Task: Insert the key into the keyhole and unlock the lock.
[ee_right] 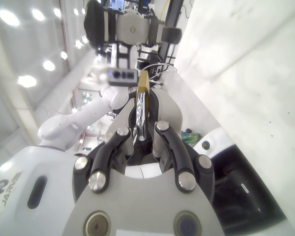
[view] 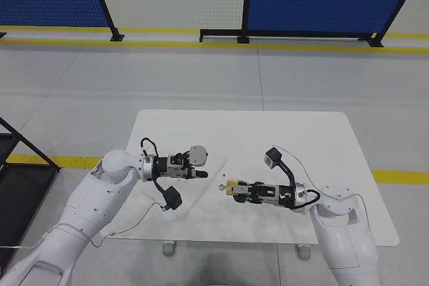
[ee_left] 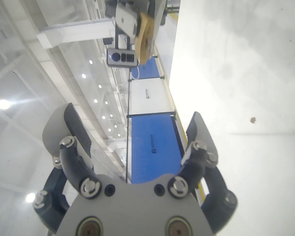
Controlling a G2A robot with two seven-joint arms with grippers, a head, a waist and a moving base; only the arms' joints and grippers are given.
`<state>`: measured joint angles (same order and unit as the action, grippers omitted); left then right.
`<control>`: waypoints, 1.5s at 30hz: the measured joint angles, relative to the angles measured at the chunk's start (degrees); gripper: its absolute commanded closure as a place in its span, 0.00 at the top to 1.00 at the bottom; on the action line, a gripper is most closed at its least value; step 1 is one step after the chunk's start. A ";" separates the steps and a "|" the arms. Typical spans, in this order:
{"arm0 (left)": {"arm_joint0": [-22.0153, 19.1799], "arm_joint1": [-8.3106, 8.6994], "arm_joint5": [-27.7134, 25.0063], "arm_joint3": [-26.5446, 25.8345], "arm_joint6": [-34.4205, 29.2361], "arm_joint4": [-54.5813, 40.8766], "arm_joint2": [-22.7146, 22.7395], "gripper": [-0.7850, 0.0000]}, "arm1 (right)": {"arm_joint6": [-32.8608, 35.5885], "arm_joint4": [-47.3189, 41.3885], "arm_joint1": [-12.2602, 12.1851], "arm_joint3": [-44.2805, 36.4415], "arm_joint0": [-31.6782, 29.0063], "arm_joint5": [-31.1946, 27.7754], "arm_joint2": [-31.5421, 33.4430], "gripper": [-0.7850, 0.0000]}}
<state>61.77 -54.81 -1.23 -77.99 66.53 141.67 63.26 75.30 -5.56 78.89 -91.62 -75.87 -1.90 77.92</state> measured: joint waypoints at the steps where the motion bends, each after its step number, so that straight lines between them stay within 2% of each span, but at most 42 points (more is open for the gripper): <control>1: -0.34 0.14 -3.20 -0.02 -0.05 -0.49 0.27 1.00 | 0.00 0.00 0.00 0.00 0.00 0.00 0.00 0.00; 5: -1.99 0.40 -16.24 0.73 -1.51 -3.50 0.49 1.00 | 0.00 0.00 0.00 0.00 0.00 0.00 0.00 0.00; 9: -3.52 0.24 -30.32 2.56 -2.53 -6.29 -1.50 1.00 | 0.00 0.00 0.00 0.00 0.00 0.00 0.00 0.00; 12: -4.40 -0.20 -36.92 5.05 -2.16 -12.21 -2.22 1.00 | 0.00 0.00 0.00 0.00 0.00 0.00 0.00 0.00; 14: -4.44 -0.26 -37.38 5.44 -1.99 -14.39 -2.20 1.00 | 0.00 0.00 0.00 0.00 0.00 0.00 0.00 0.00; 23: -4.40 -0.25 -37.12 5.35 -2.01 -13.43 -2.17 1.00 | 0.00 0.00 0.00 0.00 0.00 0.00 0.00 0.00; 26: -3.56 -0.40 -38.69 5.06 -2.32 -16.15 -2.46 1.00 | 0.00 0.00 0.00 0.00 0.00 0.00 0.00 0.00; 29: -3.23 -0.50 -43.04 4.97 -6.48 -24.64 -2.72 1.00 | 0.00 0.00 0.00 0.00 0.00 0.00 0.00 0.00; 36: -4.89 -0.71 -56.47 6.34 -20.57 -46.42 -4.41 1.00 | 0.00 0.00 0.00 0.00 0.00 0.00 0.00 0.00; 41: -7.15 0.13 -56.78 10.18 -27.71 -59.59 -11.40 1.00 | 0.00 0.00 0.00 0.00 0.00 0.00 0.00 0.00; 45: -9.82 1.59 -56.77 11.48 -36.35 -75.36 -18.72 1.00 | 0.00 0.00 0.00 0.00 0.00 0.00 0.00 0.00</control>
<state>51.94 -53.22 -58.00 -66.52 30.18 66.31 44.54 75.30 -5.56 78.89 -91.62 -75.87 -1.90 77.92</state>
